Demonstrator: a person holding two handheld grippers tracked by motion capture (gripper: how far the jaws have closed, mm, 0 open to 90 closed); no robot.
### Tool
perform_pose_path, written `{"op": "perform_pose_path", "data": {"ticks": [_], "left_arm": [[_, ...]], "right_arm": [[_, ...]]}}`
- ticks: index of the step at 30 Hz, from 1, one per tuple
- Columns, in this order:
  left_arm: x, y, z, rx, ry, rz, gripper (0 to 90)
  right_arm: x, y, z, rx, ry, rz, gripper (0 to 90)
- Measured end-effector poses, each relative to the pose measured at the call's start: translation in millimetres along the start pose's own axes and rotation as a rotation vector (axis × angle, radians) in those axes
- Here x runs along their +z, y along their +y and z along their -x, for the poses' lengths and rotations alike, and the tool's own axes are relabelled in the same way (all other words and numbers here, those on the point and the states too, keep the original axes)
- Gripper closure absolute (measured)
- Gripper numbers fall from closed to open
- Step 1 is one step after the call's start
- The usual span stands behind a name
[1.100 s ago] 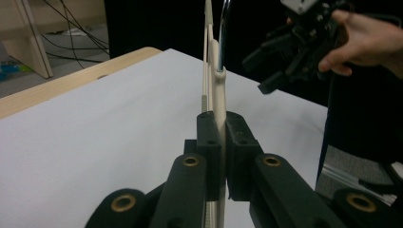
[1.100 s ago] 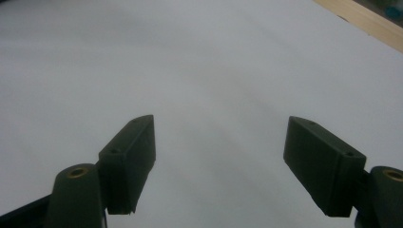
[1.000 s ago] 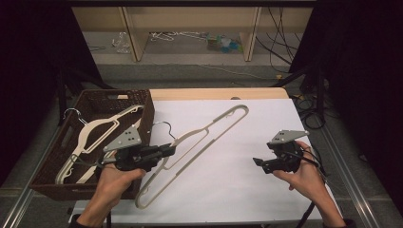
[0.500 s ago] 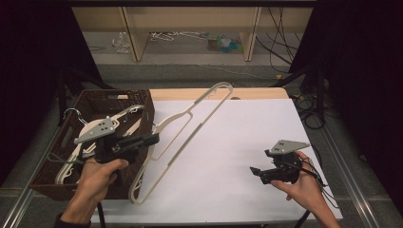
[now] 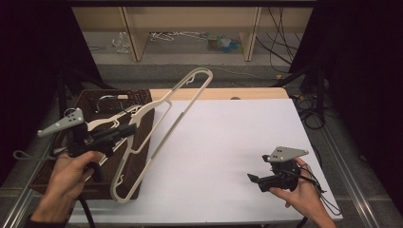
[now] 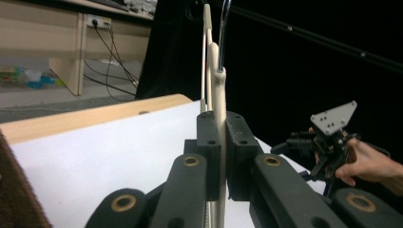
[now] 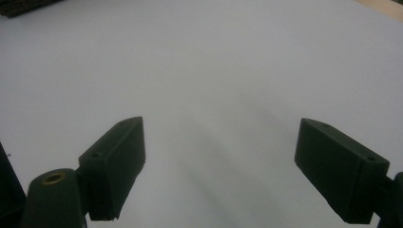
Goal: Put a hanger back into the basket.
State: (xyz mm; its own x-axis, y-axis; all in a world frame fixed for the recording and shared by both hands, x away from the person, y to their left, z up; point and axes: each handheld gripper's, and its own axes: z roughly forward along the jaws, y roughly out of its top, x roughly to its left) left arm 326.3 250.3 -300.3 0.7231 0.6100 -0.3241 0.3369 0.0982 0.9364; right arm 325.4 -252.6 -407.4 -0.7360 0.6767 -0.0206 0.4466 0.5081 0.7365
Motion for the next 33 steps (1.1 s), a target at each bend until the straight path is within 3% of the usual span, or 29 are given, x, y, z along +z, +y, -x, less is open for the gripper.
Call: {"op": "perform_pose_path", "data": {"ticks": [2,10,21,23,26,32,33], "left_arm": [[-6.1,7.0,-2.0,0.006,0.014,0.011,85.8],[-27.3,29.2,-20.3,0.000,0.091,0.028,85.8],[-44.7,34.0,-60.3,-0.043,0.205,0.042,85.8],[-49.0,35.4,-66.3,-0.017,0.234,0.039,85.8],[-55.7,38.8,-75.9,-0.012,0.271,0.045,85.9],[-60.2,45.9,-93.5,0.019,0.270,-0.007,85.8],[-59.4,46.9,-96.3,0.041,0.279,-0.024,85.8]], "right_arm": [[-0.8,0.8,0.4,-0.021,-0.007,0.037,18.5],[-3.6,1.2,-2.2,0.002,-0.021,0.082,16.8],[-4.2,-0.6,-5.9,-0.004,-0.015,0.106,16.6],[-3.7,-1.0,-5.9,-0.009,-0.013,0.107,16.6],[-3.6,-1.4,-6.5,-0.003,-0.011,0.101,16.6],[-1.6,-1.6,-7.7,-0.011,-0.002,0.088,16.6],[-1.0,-1.5,-7.5,-0.020,0.004,0.089,16.7]]}}
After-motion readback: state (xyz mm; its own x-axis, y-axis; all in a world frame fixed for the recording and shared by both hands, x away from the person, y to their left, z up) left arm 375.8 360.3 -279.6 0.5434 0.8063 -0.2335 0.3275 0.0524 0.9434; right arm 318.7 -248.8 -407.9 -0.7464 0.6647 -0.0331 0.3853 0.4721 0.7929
